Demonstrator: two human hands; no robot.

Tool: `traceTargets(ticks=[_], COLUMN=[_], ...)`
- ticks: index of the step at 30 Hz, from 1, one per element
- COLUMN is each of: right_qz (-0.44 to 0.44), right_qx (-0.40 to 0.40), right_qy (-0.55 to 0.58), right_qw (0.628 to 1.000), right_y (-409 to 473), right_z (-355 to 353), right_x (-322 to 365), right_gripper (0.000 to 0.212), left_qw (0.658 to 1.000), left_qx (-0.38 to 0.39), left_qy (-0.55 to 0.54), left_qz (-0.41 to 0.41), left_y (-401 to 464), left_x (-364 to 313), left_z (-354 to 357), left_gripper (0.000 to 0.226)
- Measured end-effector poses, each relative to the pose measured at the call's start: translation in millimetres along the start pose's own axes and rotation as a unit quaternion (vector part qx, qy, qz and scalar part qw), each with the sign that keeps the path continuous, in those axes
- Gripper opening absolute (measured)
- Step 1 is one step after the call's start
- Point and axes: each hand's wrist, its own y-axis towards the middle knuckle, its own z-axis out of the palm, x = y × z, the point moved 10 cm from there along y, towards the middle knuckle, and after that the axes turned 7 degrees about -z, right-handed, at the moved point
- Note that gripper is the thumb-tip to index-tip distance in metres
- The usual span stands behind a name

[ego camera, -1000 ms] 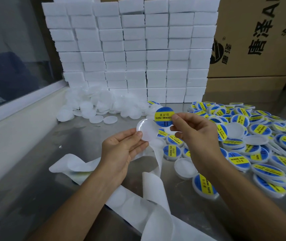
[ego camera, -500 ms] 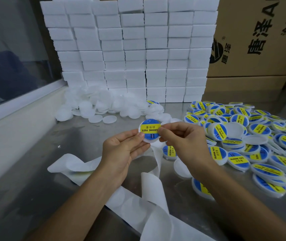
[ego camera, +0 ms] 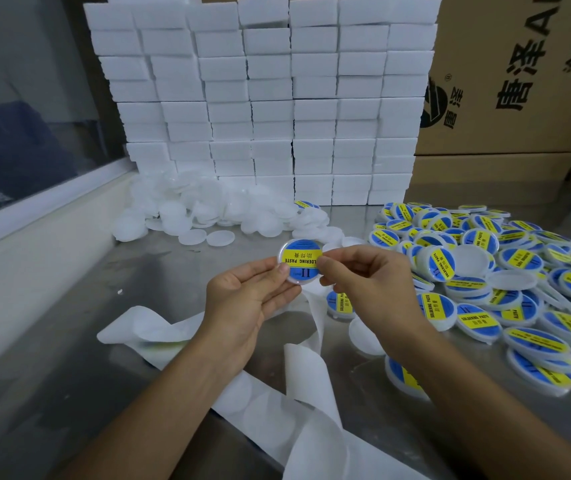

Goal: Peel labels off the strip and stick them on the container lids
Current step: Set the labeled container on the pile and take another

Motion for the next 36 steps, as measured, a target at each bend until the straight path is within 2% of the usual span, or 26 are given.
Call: traceTargets(ticks=[24,36], right_qz=[0.001,-0.010], right_qx=[0.002,0.001], right_qy=[-0.001,-0.020], right_qw=[1.000,1.000], right_y=[-2.3,0.1], right_z=[1.5,-0.9], right_x=[3.1,-2.2], right_gripper=[0.011,0.011], left_qw=[1.000,0.998], left_qx=[-0.006,0.011], left_qy=[0.026,0.049], left_qz=[0.007,0.040], left_y=[-3.0,-4.9], left_x=[-2.2,-8.2], left_z=[-0.4,4.1], left_gripper=[0.048,0.043])
